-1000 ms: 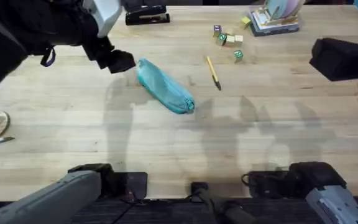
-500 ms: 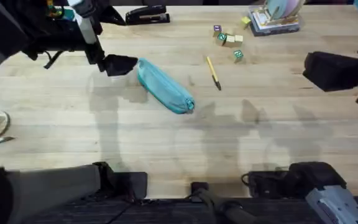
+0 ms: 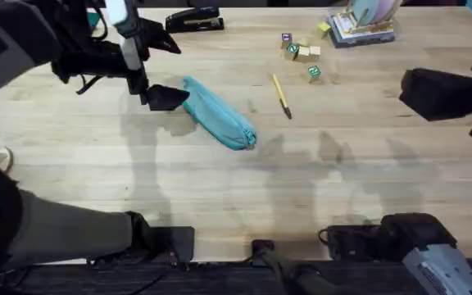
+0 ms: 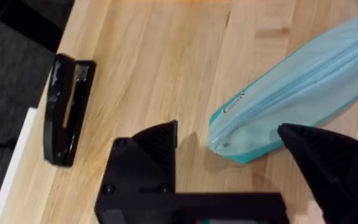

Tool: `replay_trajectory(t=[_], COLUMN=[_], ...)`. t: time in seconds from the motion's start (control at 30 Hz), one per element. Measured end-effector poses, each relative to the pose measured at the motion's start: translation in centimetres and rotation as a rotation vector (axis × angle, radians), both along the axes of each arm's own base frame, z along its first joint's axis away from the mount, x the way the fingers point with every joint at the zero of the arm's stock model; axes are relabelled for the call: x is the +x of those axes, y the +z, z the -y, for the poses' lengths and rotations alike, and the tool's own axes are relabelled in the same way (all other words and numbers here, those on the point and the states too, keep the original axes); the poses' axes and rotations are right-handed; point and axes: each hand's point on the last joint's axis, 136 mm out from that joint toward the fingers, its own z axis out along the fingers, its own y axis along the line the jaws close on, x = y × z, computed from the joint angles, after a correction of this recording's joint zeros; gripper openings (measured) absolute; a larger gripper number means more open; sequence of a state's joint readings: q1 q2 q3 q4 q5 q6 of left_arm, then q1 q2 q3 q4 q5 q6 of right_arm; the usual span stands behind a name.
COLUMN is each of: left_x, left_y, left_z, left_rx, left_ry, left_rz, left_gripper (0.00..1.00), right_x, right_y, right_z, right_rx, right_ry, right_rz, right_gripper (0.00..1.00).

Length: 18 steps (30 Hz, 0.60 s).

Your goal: Unzip the bag, pick up the pens from the table one at a time and place them inside, then zip the bag closed.

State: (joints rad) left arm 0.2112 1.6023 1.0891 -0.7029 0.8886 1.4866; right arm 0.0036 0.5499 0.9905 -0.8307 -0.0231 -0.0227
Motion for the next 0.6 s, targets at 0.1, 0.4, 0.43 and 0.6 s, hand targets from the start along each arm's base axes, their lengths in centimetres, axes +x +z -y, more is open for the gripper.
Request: replay_trajectory(t=[0.1,0.4,0.43,0.6], left_x=[0.2,0.3,0.3,0.2], left_y=[-0.9,-2.2,-2.2,-2.2], left_z=[0.5,0.7,0.8,1.0], left_rx=[0.004,0.013,0.014,0.016], left_ry=[-0.022,-0.038,-0.04,-0.046], left_rz=[-0.006,-0.031,-0.032,-0.032], left_gripper=[0.991,0.992,0.992,0.992], right_x=[0.0,0.0,0.0,-0.1], right_y=[0.0,0.0,0.0,-0.3], right_z=[0.0,0.0,0.0,0.0], right_rx=[0.0,0.0,0.0,0.0], right_ry=[0.0,0.0,0.0,0.0], right_rz=[0.0,0.0,0.0,-0.013], right_gripper=[0.998,0.998,0.998,0.998])
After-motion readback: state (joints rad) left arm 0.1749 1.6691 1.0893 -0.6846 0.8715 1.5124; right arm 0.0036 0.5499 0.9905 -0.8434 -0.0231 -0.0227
